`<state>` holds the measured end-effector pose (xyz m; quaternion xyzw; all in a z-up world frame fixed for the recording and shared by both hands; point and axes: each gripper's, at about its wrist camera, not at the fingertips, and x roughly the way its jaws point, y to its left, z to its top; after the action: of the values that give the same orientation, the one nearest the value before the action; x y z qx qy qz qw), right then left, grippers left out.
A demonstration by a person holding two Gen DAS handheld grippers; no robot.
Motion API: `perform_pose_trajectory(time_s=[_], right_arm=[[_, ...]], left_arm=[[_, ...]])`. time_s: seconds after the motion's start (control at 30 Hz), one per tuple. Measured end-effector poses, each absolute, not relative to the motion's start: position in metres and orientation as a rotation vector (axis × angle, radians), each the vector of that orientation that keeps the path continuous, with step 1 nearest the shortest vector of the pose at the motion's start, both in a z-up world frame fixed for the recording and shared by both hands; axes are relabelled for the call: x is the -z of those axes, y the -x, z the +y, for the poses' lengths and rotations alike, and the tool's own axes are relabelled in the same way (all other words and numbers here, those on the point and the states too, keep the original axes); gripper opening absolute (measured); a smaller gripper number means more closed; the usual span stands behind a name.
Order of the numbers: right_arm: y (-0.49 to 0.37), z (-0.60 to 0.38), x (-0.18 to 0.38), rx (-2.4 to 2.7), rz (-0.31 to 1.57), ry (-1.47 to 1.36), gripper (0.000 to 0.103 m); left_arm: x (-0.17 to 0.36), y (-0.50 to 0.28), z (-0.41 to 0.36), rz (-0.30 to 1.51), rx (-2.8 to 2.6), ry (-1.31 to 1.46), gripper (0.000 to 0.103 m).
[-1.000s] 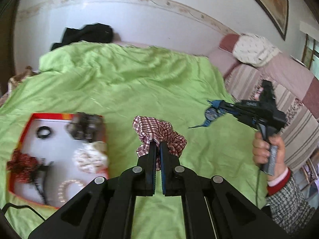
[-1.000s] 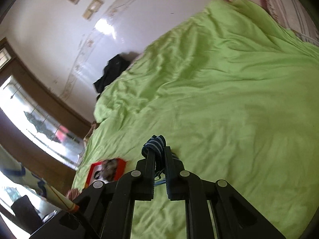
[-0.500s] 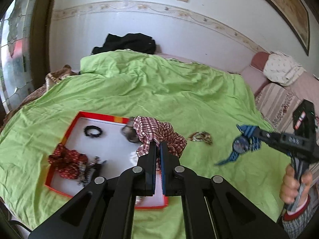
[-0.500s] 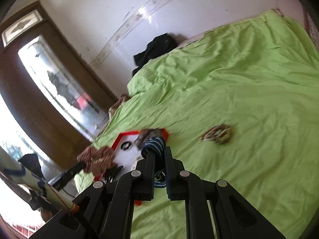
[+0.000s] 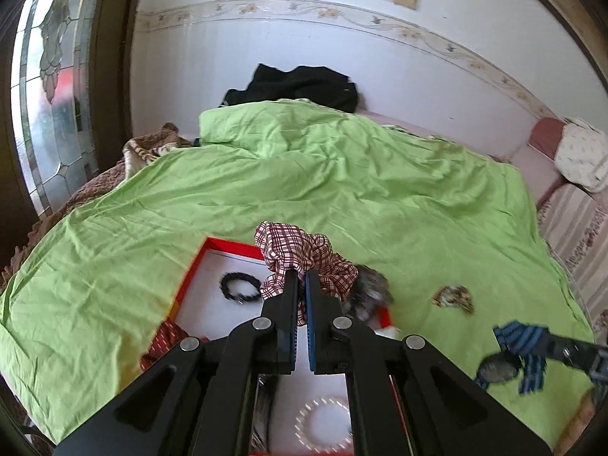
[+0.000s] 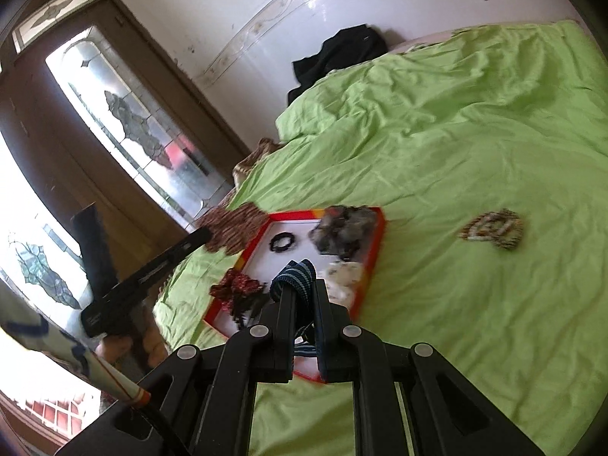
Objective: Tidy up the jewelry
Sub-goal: 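Carry the plaid scrunchie in the left tool while the right tool carries the watch to the tray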
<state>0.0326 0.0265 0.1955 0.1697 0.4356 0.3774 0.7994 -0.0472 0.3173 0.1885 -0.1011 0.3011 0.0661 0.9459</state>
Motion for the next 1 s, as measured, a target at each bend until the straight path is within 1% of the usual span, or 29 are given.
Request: perform_pose_trajectory(time_s=[0.3, 0.43, 0.57, 0.77, 1.0], right_arm=[[-0.05, 0.112, -0.188, -0.88, 0.986, -0.305, 0.009], [-0.063, 0.148, -0.172, -0.887, 1.027, -0.29, 0.01], [-0.076, 0.174, -0.145, -0.868, 1.089, -0.284, 0.01], [-0.088, 0.184, -0.111, -0.8, 1.149, -0.245, 0.01], [-0.096, 0.183, -0.099, -0.735, 1.153, -0.183, 0.01]], left_arm=[[-0.154, 0.026, 0.366, 0.664, -0.155, 0.3, 0.003], [-0.128, 0.012, 0.395, 0.727, -0.183, 0.345, 0.003], [-0.104, -0.001, 0.418, 0.787, -0.194, 0.411, 0.003], [-0.094, -0.008, 0.423, 0.815, -0.239, 0.379, 0.003], [-0.082, -0.012, 0.428, 0.855, -0.289, 0.363, 0.003]])
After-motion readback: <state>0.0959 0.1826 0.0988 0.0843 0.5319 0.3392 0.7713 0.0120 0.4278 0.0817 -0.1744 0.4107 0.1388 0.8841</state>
